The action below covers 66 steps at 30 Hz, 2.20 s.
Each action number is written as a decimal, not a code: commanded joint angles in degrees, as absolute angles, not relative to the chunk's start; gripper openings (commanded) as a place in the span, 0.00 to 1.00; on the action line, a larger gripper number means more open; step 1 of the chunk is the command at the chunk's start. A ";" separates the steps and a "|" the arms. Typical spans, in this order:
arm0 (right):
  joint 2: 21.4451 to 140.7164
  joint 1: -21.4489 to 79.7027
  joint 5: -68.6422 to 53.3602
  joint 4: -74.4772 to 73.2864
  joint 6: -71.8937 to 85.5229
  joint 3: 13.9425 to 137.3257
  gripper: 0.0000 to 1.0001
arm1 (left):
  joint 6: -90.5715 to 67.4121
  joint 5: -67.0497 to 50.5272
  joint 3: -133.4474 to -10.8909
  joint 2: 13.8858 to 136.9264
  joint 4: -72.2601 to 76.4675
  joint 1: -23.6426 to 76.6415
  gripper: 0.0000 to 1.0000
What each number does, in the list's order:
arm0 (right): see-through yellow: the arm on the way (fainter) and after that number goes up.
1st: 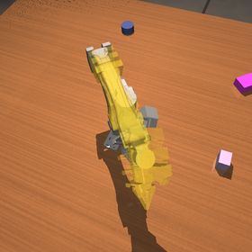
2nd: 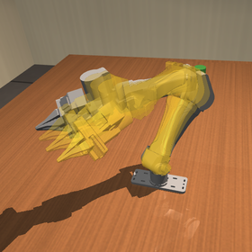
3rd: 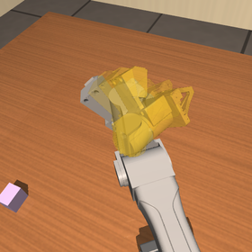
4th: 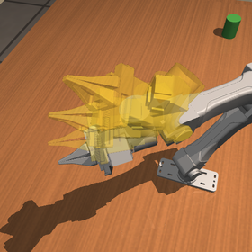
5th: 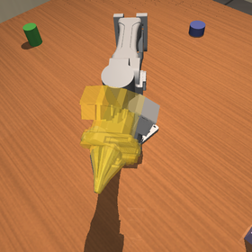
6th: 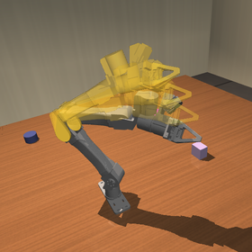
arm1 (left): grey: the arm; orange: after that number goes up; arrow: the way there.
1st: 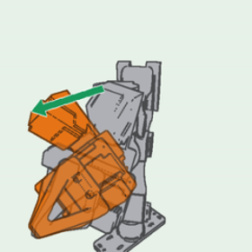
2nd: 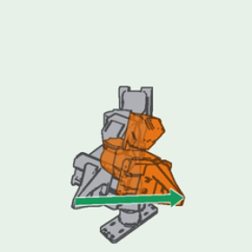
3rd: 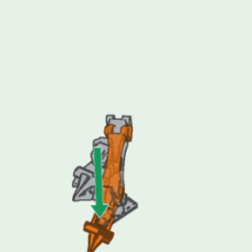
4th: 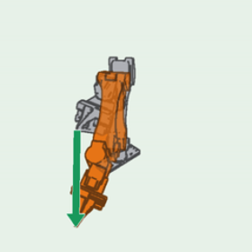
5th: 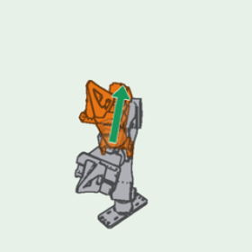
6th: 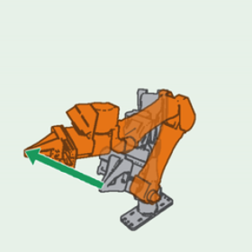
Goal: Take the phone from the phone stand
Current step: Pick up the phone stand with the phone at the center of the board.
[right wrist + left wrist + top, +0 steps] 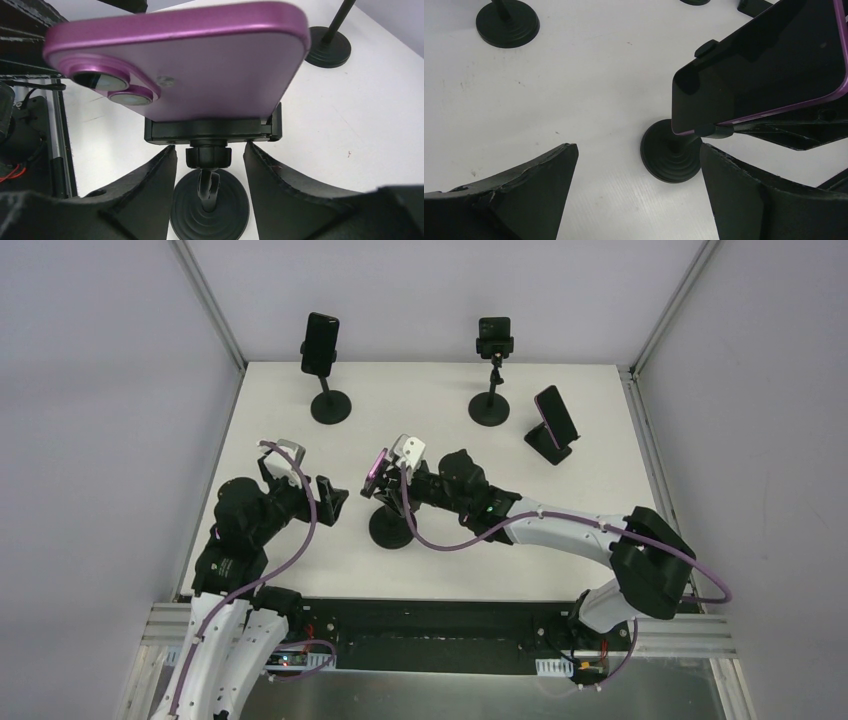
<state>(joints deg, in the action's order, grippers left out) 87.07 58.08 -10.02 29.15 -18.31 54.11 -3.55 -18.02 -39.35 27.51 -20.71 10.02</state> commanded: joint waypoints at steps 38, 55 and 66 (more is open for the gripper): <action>89.19 60.06 -4.20 26.02 -27.77 60.80 0.44 | -0.83 -17.53 -38.06 24.76 -18.10 9.43 0.99; 89.51 60.03 -6.11 24.94 -28.93 62.21 0.17 | -1.05 -17.88 -37.88 24.78 -18.03 9.40 0.99; 87.24 59.24 -9.96 26.58 -26.43 60.31 0.00 | -0.53 -20.66 -37.79 24.30 -17.95 9.45 0.98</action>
<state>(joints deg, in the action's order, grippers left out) 89.86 59.68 -6.68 21.89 -27.55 58.81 -1.85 -17.82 -37.95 24.99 -20.34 10.02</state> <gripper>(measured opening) 0.331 0.985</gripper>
